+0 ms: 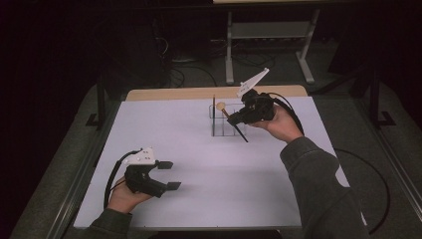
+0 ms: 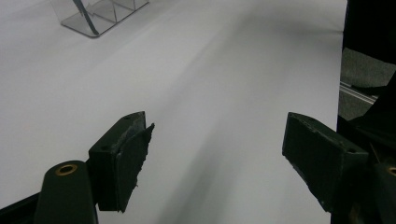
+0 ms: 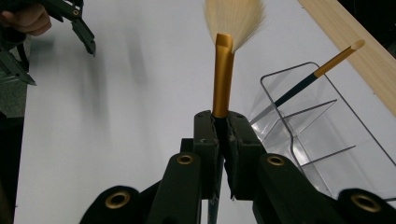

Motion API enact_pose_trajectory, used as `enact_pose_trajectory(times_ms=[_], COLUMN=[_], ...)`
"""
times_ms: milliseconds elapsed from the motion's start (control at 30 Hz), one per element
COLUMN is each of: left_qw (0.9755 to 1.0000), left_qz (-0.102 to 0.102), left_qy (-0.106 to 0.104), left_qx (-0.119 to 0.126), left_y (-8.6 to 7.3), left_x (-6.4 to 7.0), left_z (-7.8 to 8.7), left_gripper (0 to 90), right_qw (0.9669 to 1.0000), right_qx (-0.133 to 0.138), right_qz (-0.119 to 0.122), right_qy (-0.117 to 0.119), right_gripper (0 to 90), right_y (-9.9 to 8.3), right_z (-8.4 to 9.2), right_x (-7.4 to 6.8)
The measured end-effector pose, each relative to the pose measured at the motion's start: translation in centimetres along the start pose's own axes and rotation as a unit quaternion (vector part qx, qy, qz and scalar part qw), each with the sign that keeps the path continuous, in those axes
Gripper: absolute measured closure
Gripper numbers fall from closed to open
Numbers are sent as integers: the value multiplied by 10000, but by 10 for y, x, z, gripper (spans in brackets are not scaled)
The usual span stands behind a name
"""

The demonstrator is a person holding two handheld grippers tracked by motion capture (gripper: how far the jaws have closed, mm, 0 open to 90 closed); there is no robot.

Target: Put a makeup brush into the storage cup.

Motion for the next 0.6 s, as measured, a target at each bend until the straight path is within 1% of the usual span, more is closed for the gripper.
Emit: enact_pose_trajectory(times_ms=[67, 100, 133, 167, 233, 333, 400, 467, 500, 567, 600], left_qw=[10000, 10000, 10000, 10000, 10000, 10000, 10000, 10000, 10000, 10000, 10000], left_qz=[-24, -51, -48, -42, -21, -36, -62, -45, -53, -60, -62], left_qy=[17, 22, 17, 5, 5, 1, -3, 1, 8, 7, 8], left_qx=[-9, 2, 0, -11, 3, -11, -27, -11, -10, -23, -27], left_y=[0, 0, 0, 0, -1, -1, -2, -2, -2, -2, -2], left_x=[0, -1, 0, 0, 0, 0, -1, -1, -1, -1, -1], left_z=[0, 0, 0, 0, 0, 1, 1, 2, 2, 2, 2], left_gripper=[219, 219, 220, 219, 219, 219, 219, 219, 219, 218, 218], right_qw=[10000, 10000, 10000, 10000, 10000, 10000, 10000, 10000, 10000, 10000, 10000], right_qx=[10, 17, 16, 4, 6, 12, -11, 3, -11, 5, 0], right_qz=[-15, 52, 32, 71, 44, 84, 61, 92, 56, 97, 68], right_qy=[16, -18, -13, -17, -14, -28, -10, -16, -12, -20, -15], right_gripper=[830, 830, 830, 830, 830, 830, 830, 830, 830, 830, 830], right_y=[2, 3, 4, 4, 6, 9, 11, 12, 13, 15, 16], right_z=[0, 0, -1, -1, -1, -2, -3, -3, -3, -4, -4], right_x=[1, 3, 3, 4, 4, 6, 6, 8, 8, 10, 10])
Point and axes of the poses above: each handheld gripper's, and its own axes: z roughly backward along the jaws, y roughly out of its top, x roughly to its right, the point moved 9 cm from there along -z, roughly forward along the jaws, and after that the axes turned 7 degrees about y, right-handed, at the moved point
